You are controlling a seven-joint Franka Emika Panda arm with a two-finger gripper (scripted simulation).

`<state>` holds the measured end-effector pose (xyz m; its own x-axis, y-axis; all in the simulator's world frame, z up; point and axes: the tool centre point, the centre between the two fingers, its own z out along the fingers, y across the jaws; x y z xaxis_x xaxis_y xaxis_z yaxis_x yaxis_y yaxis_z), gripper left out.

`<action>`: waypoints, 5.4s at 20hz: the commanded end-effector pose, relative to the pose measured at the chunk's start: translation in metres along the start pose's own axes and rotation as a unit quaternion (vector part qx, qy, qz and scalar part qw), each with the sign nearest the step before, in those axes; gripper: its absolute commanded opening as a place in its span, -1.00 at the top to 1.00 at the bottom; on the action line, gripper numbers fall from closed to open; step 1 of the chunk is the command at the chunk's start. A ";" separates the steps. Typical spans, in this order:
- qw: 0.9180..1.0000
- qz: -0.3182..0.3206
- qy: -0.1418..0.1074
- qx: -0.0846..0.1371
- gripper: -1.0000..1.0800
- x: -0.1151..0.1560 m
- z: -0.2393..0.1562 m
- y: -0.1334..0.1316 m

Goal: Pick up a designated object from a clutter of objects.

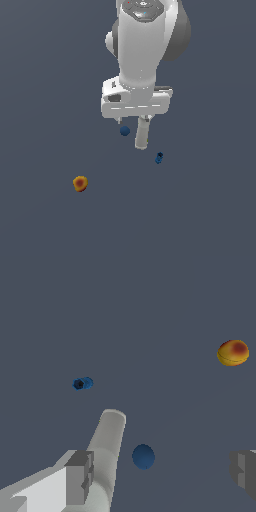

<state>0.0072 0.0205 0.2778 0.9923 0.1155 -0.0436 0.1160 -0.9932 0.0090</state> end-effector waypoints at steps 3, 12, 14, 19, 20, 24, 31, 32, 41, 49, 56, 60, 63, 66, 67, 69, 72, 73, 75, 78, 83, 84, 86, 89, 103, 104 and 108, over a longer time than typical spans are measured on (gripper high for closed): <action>0.999 -0.043 0.002 -0.005 -0.92 0.014 0.029 -0.017; 0.985 -0.169 0.012 -0.009 -0.92 0.040 0.115 -0.076; 0.981 -0.193 0.015 -0.008 -0.92 0.043 0.132 -0.088; 0.971 -0.237 0.019 -0.005 -0.92 0.045 0.163 -0.111; 0.970 -0.243 0.020 -0.004 -0.92 0.045 0.167 -0.115; 0.965 -0.260 0.022 -0.002 -0.92 0.045 0.179 -0.124; 0.965 -0.261 0.021 -0.002 -0.92 0.045 0.184 -0.125; 0.965 -0.262 0.021 -0.002 -0.92 0.045 0.186 -0.125; 0.964 -0.263 0.022 -0.001 -0.92 0.046 0.225 -0.126; 0.964 -0.264 0.022 -0.001 1.00 0.047 0.232 -0.126; 0.964 -0.264 0.022 -0.001 1.00 0.047 0.232 -0.126; 0.964 -0.264 0.029 -0.003 1.00 0.051 0.222 -0.127; 0.964 -0.264 0.029 -0.003 1.00 0.051 0.215 -0.125; 0.964 -0.264 0.028 -0.003 1.00 0.050 0.203 -0.122; 0.964 -0.264 0.028 -0.003 1.00 0.049 0.197 -0.121; 0.964 -0.264 0.028 -0.003 1.00 0.048 0.185 -0.118; 0.964 -0.264 0.028 -0.003 1.00 0.046 0.162 -0.112; 0.964 -0.264 0.028 -0.003 1.00 0.046 0.153 -0.110; 0.964 -0.264 0.027 -0.002 1.00 0.044 0.134 -0.106; 0.964 -0.265 0.027 -0.002 1.00 0.042 0.101 -0.098; 0.964 -0.265 0.026 -0.001 1.00 0.038 0.044 -0.085; 0.964 -0.265 0.026 -0.001 1.00 0.037 0.033 -0.083; 0.964 -0.265 0.025 -0.001 1.00 0.036 0.010 -0.077; 0.964 -0.265 0.025 -0.001 1.00 0.035 -0.022 -0.070; 0.964 -0.264 0.023 -0.001 1.00 0.033 -0.133 -0.043; 0.964 -0.264 0.022 -0.001 1.00 0.033 -0.136 -0.042; 0.964 -0.264 0.022 -0.001 1.00 0.034 -0.147 -0.039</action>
<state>0.0422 0.0663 0.4189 0.7964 0.6048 0.0013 0.6048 -0.7964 0.0003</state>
